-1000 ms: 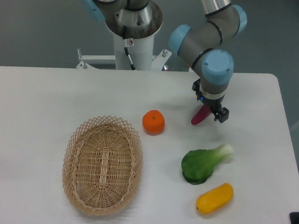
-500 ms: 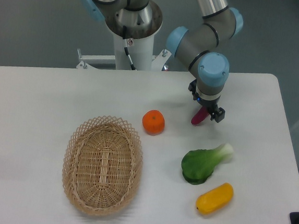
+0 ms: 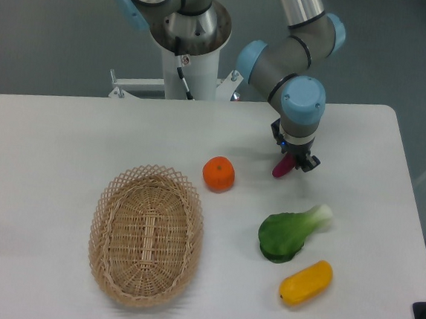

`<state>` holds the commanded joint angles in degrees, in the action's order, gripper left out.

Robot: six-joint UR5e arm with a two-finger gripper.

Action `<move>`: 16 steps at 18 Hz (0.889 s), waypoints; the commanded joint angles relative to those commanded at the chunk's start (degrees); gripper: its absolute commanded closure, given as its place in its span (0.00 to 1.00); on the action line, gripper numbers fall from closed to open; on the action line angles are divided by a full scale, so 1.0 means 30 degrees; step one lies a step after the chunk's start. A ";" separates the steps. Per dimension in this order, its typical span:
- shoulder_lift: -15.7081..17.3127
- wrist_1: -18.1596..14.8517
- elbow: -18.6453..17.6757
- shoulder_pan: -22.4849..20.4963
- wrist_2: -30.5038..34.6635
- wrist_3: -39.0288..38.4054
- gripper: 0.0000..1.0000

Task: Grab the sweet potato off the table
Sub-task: 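Close the gripper on the purple sweet potato, then lift the held sweet potato up off the table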

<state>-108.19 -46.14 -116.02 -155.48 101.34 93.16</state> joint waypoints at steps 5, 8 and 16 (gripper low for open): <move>0.0088 0.0000 0.0146 -0.0029 0.0000 0.0001 0.74; 0.0175 -0.0029 0.0497 -0.0029 -0.0088 0.0030 0.74; 0.0790 -0.0410 0.3423 0.0527 -0.2894 -0.0437 0.73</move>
<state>-105.82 -47.37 -105.75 -153.90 92.66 91.85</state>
